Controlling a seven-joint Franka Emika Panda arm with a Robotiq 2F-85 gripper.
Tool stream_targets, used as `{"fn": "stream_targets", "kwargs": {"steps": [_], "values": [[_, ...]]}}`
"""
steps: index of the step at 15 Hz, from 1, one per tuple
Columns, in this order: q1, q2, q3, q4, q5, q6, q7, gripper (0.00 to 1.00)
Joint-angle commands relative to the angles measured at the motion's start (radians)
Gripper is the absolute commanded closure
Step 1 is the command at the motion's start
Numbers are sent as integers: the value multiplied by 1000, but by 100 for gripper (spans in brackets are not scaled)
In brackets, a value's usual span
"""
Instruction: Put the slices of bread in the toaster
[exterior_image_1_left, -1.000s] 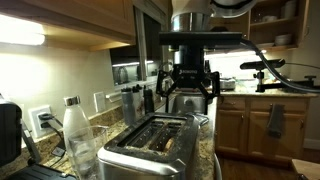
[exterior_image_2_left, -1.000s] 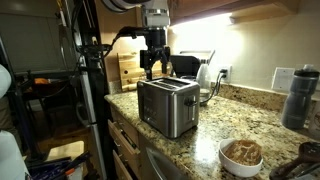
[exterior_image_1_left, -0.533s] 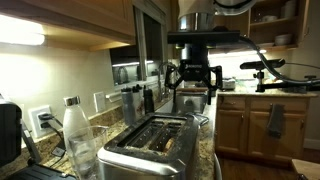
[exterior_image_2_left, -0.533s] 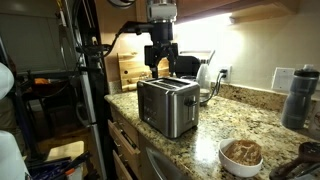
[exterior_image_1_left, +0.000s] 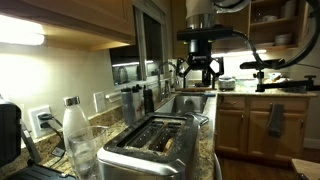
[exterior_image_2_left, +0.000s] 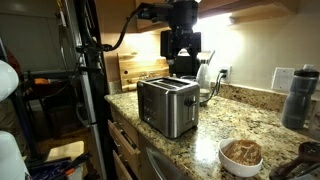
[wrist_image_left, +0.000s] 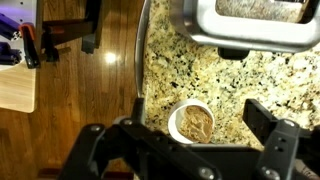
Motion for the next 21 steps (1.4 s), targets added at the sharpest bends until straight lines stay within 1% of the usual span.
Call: {"fn": "stream_targets", "kwargs": {"steps": [1,5,9,21], "values": [[-23,89,-31,102,-26,-53,-33,0],[-24,196,-62,185,-34,-64,-56,0],[-18,275,-90,231,-32,-69,-65,0],[-11,414,-131,268,-21,-63,-77,0]]}}
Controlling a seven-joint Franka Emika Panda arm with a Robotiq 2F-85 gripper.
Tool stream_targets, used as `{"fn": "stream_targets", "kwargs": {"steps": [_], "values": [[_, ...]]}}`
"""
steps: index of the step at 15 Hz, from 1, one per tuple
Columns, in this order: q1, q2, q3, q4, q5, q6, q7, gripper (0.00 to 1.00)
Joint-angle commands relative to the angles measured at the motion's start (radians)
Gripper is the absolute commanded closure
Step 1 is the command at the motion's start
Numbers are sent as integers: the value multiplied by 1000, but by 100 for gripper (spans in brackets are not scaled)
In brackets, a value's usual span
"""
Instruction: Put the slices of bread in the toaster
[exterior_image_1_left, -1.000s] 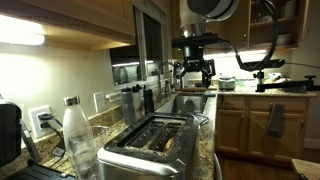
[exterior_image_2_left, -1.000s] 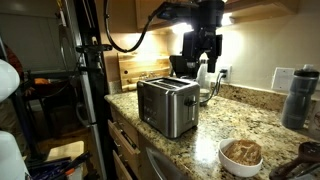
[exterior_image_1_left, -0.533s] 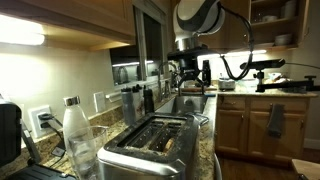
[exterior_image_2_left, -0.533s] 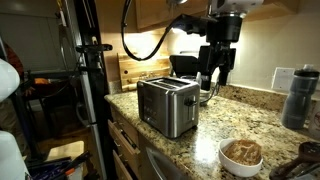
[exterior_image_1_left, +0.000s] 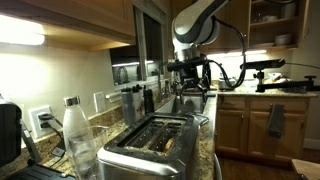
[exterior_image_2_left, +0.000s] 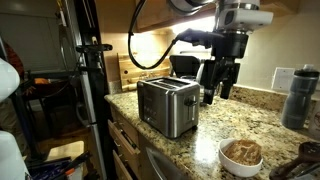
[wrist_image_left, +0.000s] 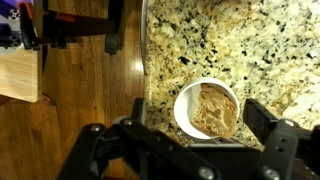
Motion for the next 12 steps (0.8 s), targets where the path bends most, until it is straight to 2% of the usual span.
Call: {"fn": "stream_targets", "kwargs": {"steps": [1,2,12], "values": [[9,38,-20,27,12,-37,-42,0],[14,23,-18,6,1,-2,-9,0],[16,57,-22,21,6,-2,8,0]]}}
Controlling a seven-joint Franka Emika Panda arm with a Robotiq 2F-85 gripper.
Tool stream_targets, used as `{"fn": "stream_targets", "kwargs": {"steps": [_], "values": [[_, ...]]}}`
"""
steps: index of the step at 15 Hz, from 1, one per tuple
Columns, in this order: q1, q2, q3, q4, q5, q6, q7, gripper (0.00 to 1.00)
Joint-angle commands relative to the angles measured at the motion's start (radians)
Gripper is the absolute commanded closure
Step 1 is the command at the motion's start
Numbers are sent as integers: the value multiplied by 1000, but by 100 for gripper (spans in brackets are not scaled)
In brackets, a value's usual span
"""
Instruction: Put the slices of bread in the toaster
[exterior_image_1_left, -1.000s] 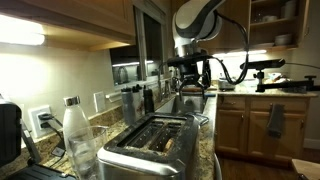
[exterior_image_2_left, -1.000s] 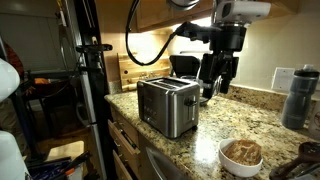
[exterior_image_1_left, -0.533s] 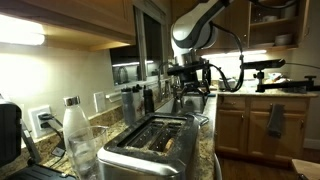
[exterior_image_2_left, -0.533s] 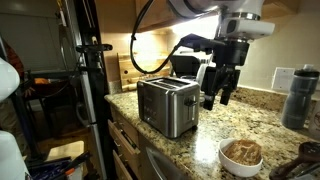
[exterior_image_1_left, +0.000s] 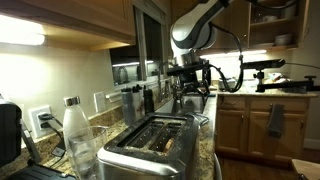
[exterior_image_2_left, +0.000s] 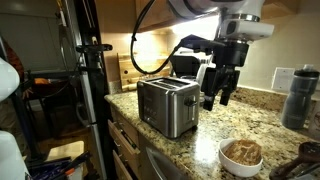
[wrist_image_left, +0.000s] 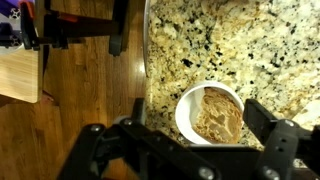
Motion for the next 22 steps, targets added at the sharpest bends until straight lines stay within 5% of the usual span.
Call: {"fn": "stream_targets", "kwargs": {"steps": [1,22], "values": [[12,27,-18,15,6,1,20,0],[9,309,-59,226,42,17,-10,0]]}}
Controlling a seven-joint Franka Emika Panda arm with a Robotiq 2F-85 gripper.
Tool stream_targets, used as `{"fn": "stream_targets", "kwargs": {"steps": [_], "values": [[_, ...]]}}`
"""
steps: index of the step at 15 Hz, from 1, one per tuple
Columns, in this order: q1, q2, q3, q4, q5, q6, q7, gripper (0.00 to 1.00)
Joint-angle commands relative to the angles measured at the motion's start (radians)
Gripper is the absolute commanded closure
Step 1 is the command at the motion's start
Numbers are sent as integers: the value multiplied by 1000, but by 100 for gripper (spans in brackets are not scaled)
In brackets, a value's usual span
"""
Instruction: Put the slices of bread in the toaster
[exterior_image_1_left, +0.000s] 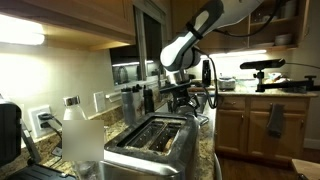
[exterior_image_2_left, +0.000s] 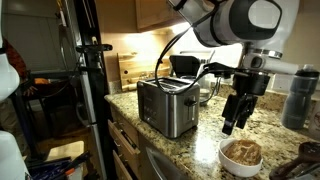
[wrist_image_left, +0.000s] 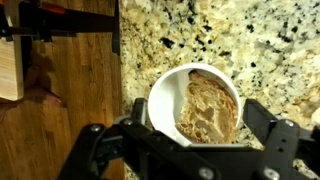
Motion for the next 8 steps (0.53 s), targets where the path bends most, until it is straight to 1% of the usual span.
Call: {"fn": "stream_targets", "kwargs": {"steps": [1,8], "values": [[7,35,-25,30,32,9,-18,0],[2,90,-39,68,60,17,-37,0]]}}
